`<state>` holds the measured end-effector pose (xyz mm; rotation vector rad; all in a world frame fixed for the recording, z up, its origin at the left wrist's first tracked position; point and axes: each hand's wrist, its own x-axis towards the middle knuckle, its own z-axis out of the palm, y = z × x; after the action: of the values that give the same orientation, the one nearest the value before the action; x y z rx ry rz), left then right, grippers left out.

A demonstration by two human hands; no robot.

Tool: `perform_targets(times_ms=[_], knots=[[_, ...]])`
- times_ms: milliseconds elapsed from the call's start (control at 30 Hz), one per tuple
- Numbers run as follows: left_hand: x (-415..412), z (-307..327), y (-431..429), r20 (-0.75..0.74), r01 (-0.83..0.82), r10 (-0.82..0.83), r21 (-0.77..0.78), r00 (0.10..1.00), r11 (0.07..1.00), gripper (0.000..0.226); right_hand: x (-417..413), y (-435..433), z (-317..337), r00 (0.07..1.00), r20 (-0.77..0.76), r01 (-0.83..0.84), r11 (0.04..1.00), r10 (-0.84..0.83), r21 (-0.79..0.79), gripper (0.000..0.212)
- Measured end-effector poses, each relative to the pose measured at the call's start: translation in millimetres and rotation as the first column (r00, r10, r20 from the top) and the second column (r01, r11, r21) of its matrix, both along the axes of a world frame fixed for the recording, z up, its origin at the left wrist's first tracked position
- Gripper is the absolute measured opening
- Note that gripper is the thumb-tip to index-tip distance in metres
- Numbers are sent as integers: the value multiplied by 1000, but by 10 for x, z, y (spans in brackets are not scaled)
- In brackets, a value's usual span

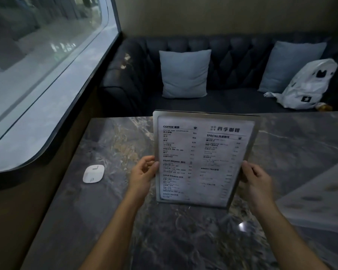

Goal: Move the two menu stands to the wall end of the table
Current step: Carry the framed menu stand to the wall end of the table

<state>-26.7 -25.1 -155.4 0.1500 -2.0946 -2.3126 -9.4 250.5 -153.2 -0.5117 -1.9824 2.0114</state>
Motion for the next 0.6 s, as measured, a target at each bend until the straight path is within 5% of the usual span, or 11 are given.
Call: perform_targets(times_ms=[133, 367, 600], knots=[[12, 0, 29, -36, 11, -11, 19, 999, 1000, 12, -23, -3, -1, 999, 43, -16, 993, 21, -120, 22], [296, -1, -85, -71, -48, 51, 38, 996, 998, 14, -8, -110, 48, 986, 29, -162, 982, 166, -98, 23], [838, 64, -582, -75, -265, 266, 21, 961, 964, 12, -59, -693, 128, 917, -1, -398, 916, 399, -52, 20]])
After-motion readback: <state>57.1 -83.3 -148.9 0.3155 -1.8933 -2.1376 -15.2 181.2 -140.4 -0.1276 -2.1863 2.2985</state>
